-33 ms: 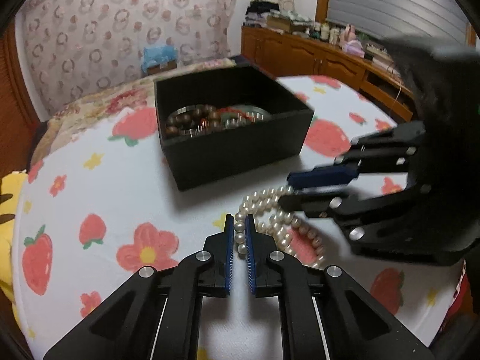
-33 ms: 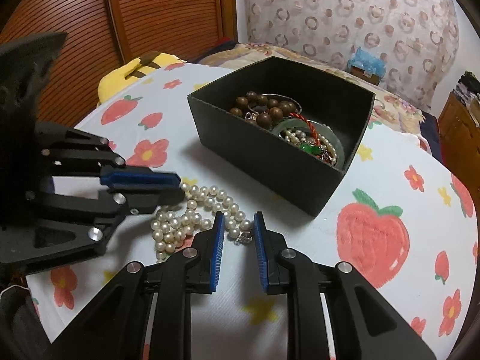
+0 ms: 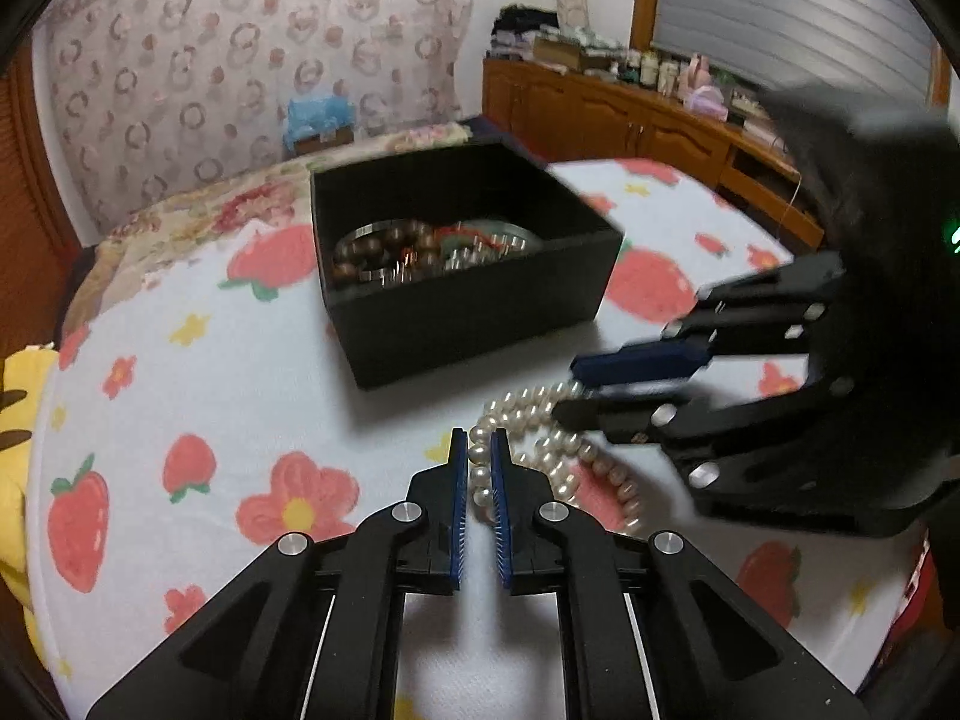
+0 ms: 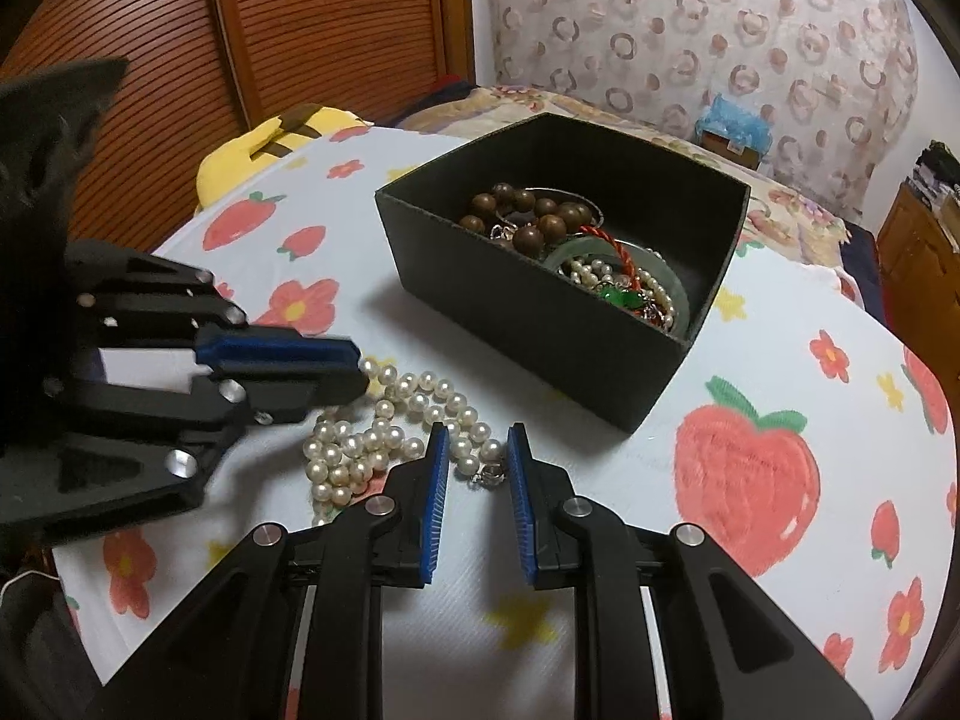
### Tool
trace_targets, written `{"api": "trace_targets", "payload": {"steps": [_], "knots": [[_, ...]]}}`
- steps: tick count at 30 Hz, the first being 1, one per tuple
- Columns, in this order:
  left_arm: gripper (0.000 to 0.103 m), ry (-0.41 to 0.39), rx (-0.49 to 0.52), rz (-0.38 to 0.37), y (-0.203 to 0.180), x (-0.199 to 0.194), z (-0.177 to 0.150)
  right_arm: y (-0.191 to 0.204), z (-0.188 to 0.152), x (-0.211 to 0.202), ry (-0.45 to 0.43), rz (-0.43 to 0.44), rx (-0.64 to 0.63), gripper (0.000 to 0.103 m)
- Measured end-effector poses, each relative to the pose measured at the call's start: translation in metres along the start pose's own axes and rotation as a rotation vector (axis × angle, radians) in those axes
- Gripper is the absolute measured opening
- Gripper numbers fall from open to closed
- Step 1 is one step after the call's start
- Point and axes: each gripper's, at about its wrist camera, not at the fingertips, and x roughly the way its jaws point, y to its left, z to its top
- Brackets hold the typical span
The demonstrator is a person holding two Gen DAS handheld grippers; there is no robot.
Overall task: Organize jewelry
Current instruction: 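Lower the left tool onto the pearl necklace and grasp it, then grasp the pearl necklace with the right tool beside the left tool and lift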
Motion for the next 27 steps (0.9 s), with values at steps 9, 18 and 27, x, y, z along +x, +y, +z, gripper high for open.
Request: {"api": "trace_targets", "payload": {"steps": [9,18,27], "knots": [[0.007,-0.035,0.011,0.002,-0.004,-0.012,0.011,0.006,-0.003,-0.001,-0.002,-0.036,-0.063,0.009],[0.007,-0.114,0.003,0.006,-0.008,-0.036,0.028,0.006,0.010,-0.037,-0.128,-0.062,-0.047,0.009],[0.007,-0.232,0.008,0.028,-0.007,-0.074,0.063,0.004,0.047,-0.096,-0.269,-0.080,-0.044,0.009]]}}
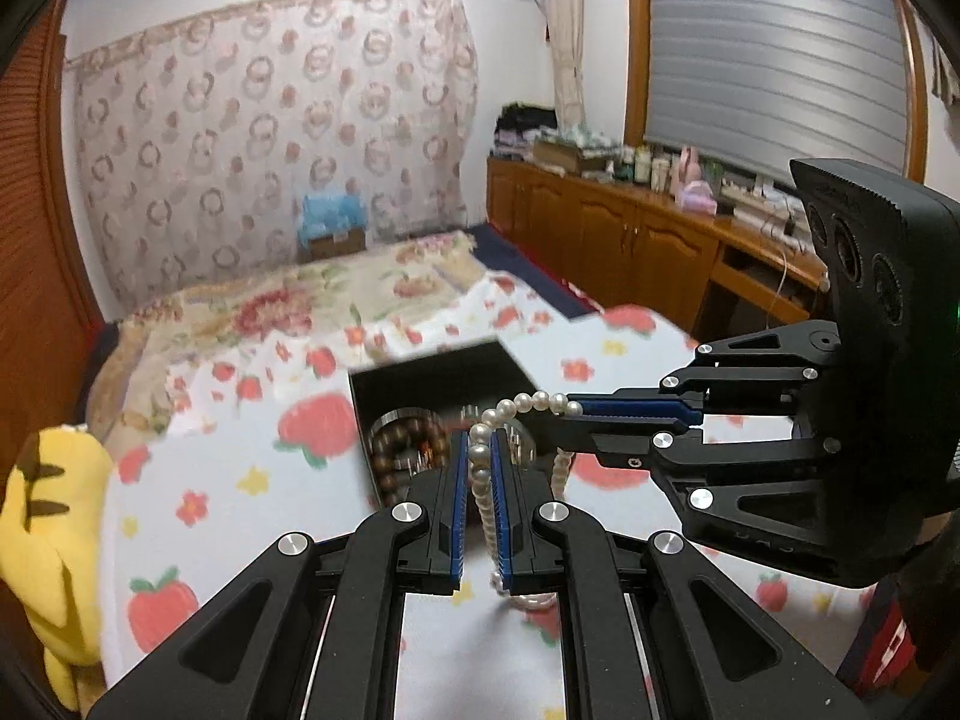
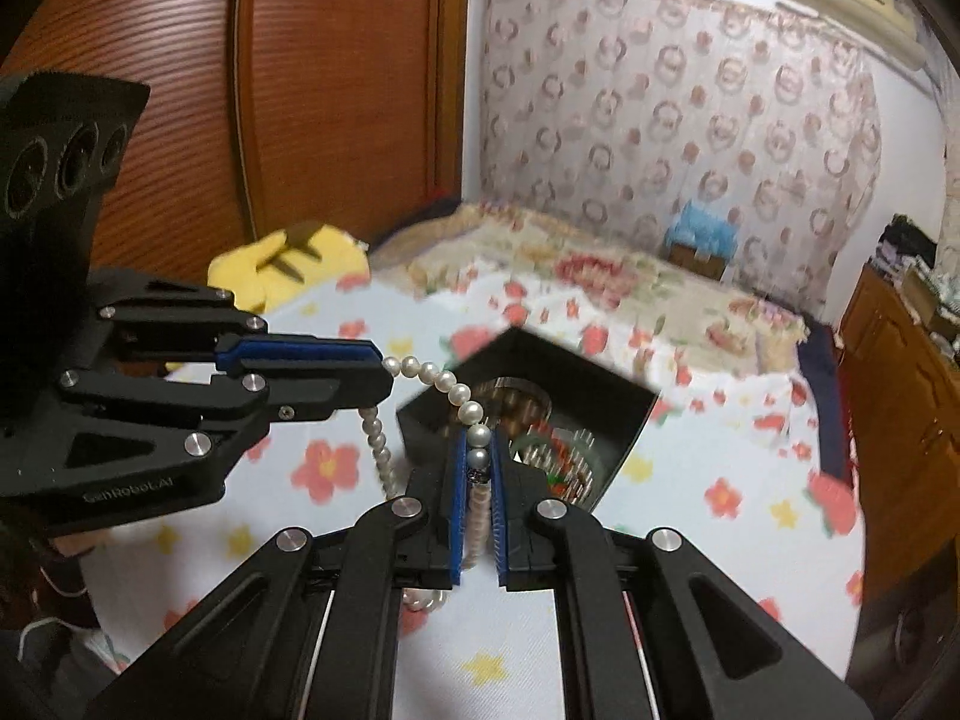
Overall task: Organize jewelry
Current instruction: 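Grasp the pearl necklace with the right tool beside the left tool and lift, then carry the necklace with both tools over the box and open both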
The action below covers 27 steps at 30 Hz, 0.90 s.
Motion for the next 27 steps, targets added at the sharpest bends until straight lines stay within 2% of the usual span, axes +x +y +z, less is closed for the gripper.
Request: {"api": "trace_targets", "payload": {"steps": [15,27], "knots": [[0.007,-0.110,-0.004,0.039,0.005,-0.019,0.062,-0.021,0.067,-0.037,-0.147,-0.038,0.018,0.009],[0.007,-0.138,-0.002,0.077,0.013,-0.013,0.088,-0.036,0.093,-0.034,-0.188,-0.083,0.023,0.009]]}}
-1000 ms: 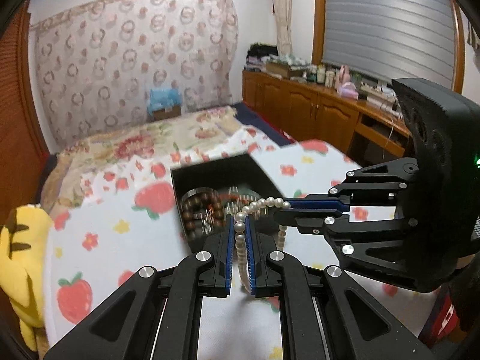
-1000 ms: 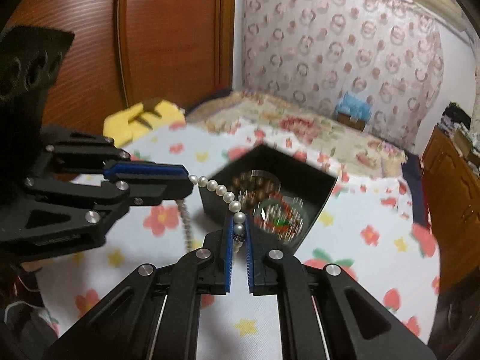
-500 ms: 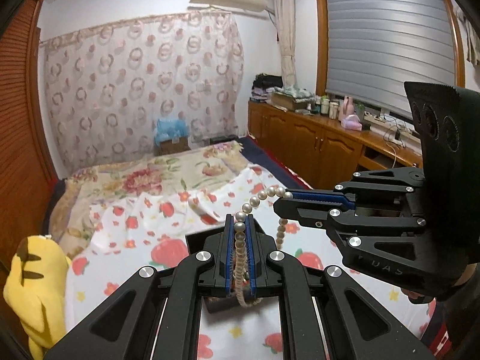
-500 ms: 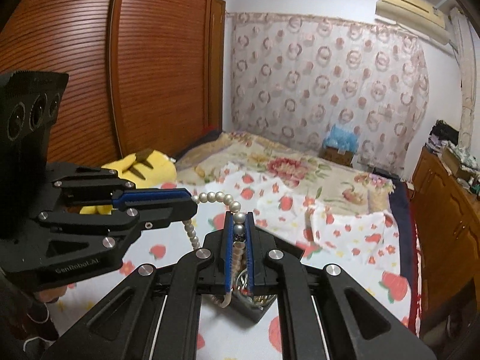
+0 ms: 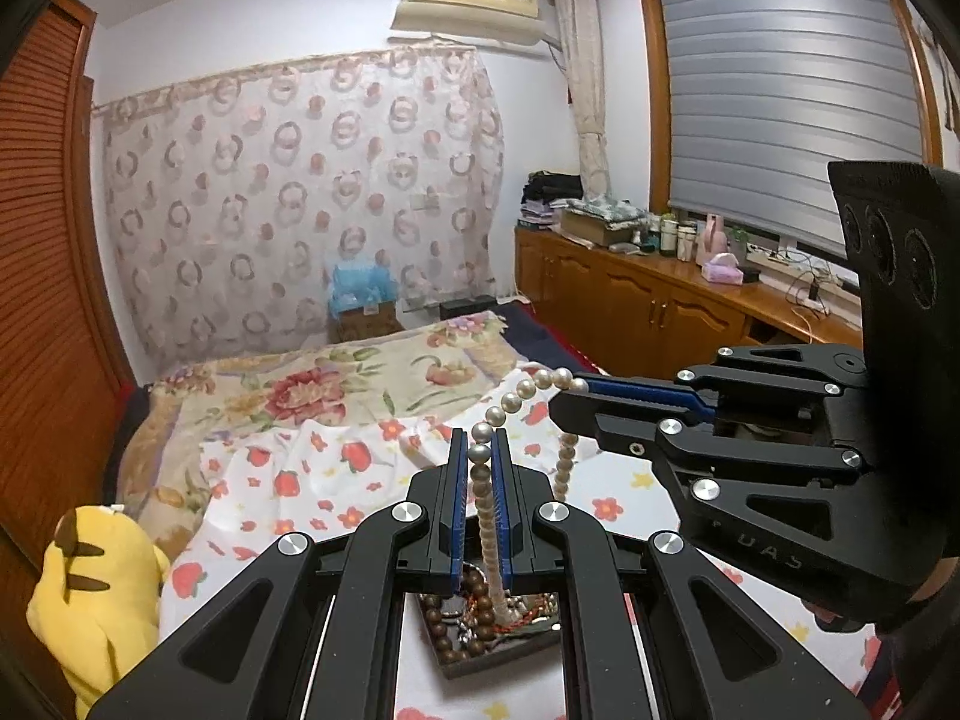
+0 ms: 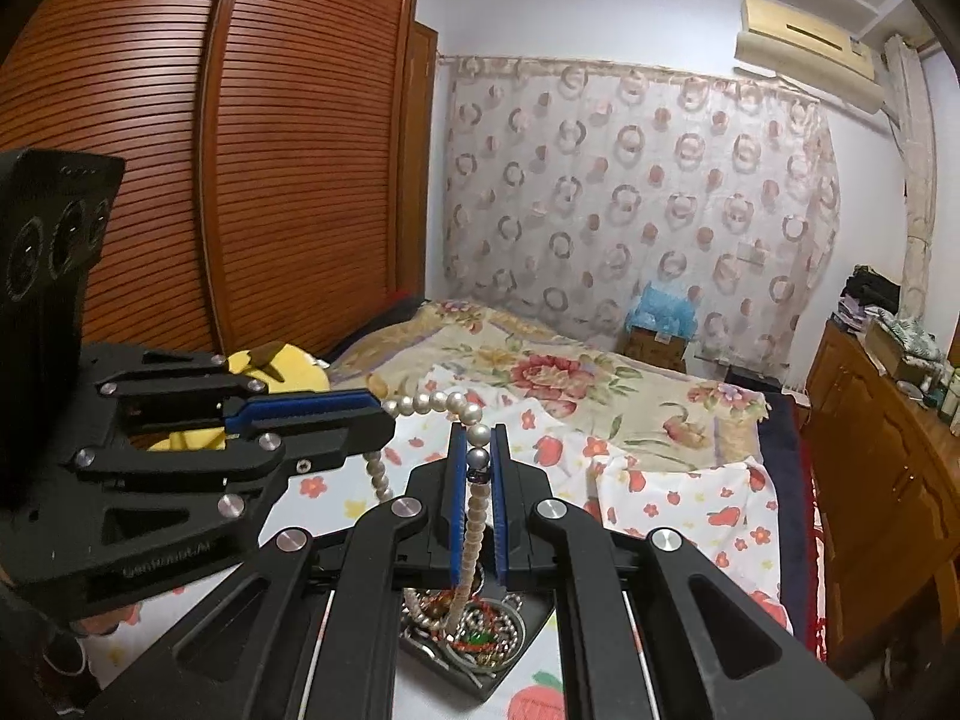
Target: Organize jewelry
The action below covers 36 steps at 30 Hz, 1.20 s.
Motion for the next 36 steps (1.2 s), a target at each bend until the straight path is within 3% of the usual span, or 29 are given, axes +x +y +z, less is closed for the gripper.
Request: {"api": "trace_targets", "payload": {"steps": [3,9,10,11,12,13,15,19,23,25,32,36], "knots": [[0.007,0.012,-0.010,0.014,0.002,0.011,-0.002,-0.002,-0.002,0.011,0.014,-0.009,0.002,0.009],[0.009,0.087,-0.040,0.039,0.009,0.038,-0.024,-0.009,-0.035,0.045,0.126,0.005,0.043,0.010],[0.014,0.101,-0.050,0.040,0.011,0.042,-0.029,-0.010,-0.041,0.051,0.146,0.005,0.054,0.010],[0.022,0.108,-0.059,0.041,0.013,0.043,-0.033,-0.010,-0.047,0.057,0.165,0.008,0.060,0.019],[0.026,0.116,-0.068,0.046,0.015,0.044,-0.038,-0.009,-0.051,0.061,0.178,0.008,0.062,0.038],[0.032,0.120,-0.072,0.054,0.016,0.044,-0.043,-0.009,-0.057,0.063,0.184,-0.005,0.065,0.045],[0.038,0.128,-0.071,0.078,0.018,0.041,-0.053,-0.006,-0.067,0.060,0.187,-0.007,0.082,0.048],[0.075,0.121,-0.087,0.126,0.020,0.025,-0.075,0.002,-0.088,0.037,0.160,-0.041,0.108,0.048],[0.091,0.110,-0.092,0.161,0.016,0.006,-0.094,0.003,-0.111,0.008,0.120,-0.084,0.162,0.058],[0.095,0.105,-0.093,0.178,0.012,-0.005,-0.104,0.006,-0.122,-0.007,0.099,-0.107,0.182,0.064],[0.095,0.102,-0.108,0.218,0.001,-0.034,-0.125,0.020,-0.151,-0.052,0.044,-0.152,0.217,0.098],[0.095,0.092,-0.131,0.227,-0.002,-0.047,-0.132,0.022,-0.152,-0.062,0.026,-0.175,0.219,0.100]]}}
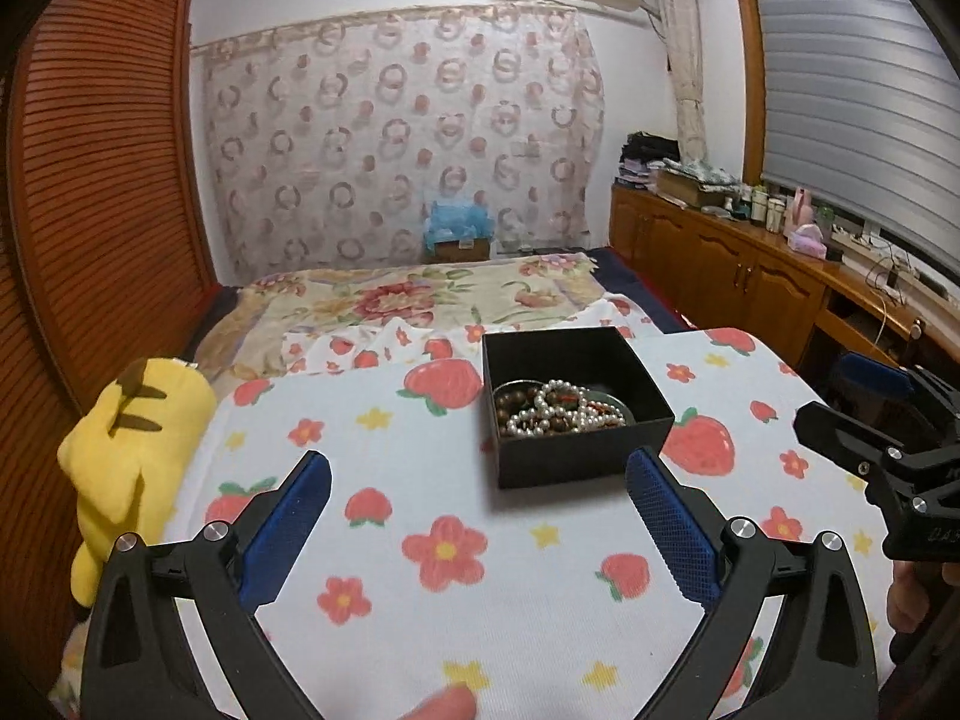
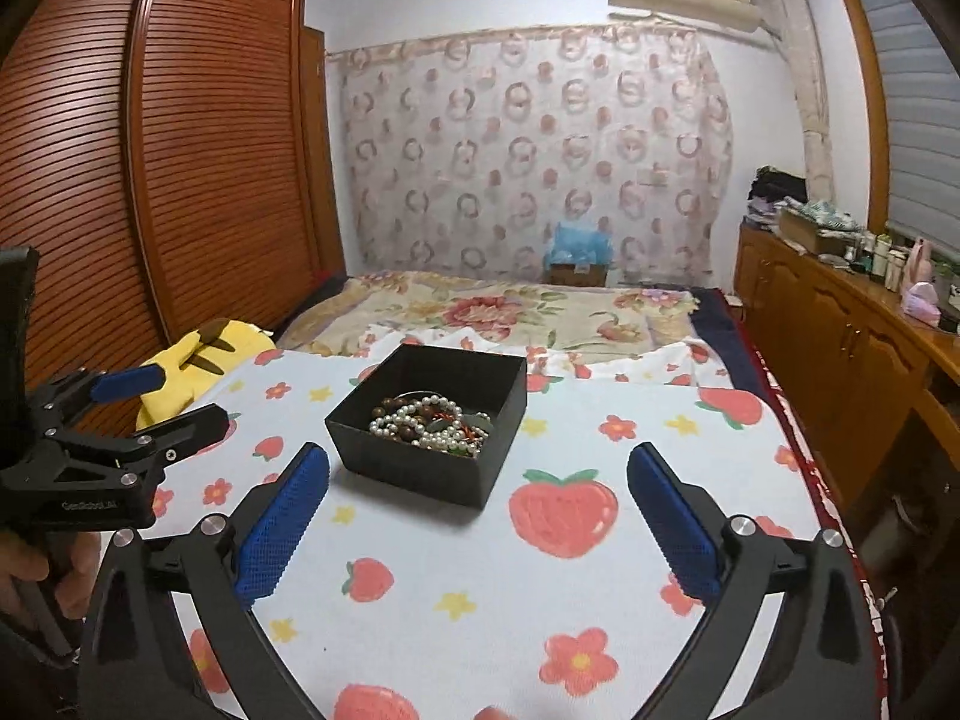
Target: Organize jewelry
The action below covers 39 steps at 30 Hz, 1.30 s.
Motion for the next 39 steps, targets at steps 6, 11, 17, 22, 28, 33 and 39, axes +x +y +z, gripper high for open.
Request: {"api": "trace_targets", "payload": {"steps": [6,11,17,22,28,33,39], "knots": [[0.095,-0.012,-0.011,-0.008,0.000,-0.011,-0.006,-0.002,-0.002,-0.011,-0.025,-0.012,0.017,0.100],[0.095,-0.016,-0.011,-0.003,0.000,-0.013,-0.007,-0.002,-0.002,-0.011,-0.034,-0.021,0.017,0.100],[0.095,-0.014,-0.008,-0.008,0.000,-0.014,-0.006,-0.001,-0.002,-0.011,-0.035,-0.024,0.019,0.100],[0.095,-0.016,-0.010,-0.007,0.000,-0.014,-0.006,-0.001,-0.003,-0.012,-0.038,-0.026,0.020,0.100],[0.095,-0.016,-0.010,-0.008,-0.001,-0.014,-0.006,-0.002,-0.004,-0.012,-0.040,-0.031,0.020,0.100],[0.095,-0.018,-0.013,-0.013,-0.001,-0.015,-0.006,-0.001,-0.005,-0.012,-0.038,-0.032,0.026,0.100],[0.095,-0.024,-0.017,-0.015,-0.005,-0.020,-0.005,-0.002,-0.005,-0.012,-0.039,-0.032,0.026,0.100]]}}
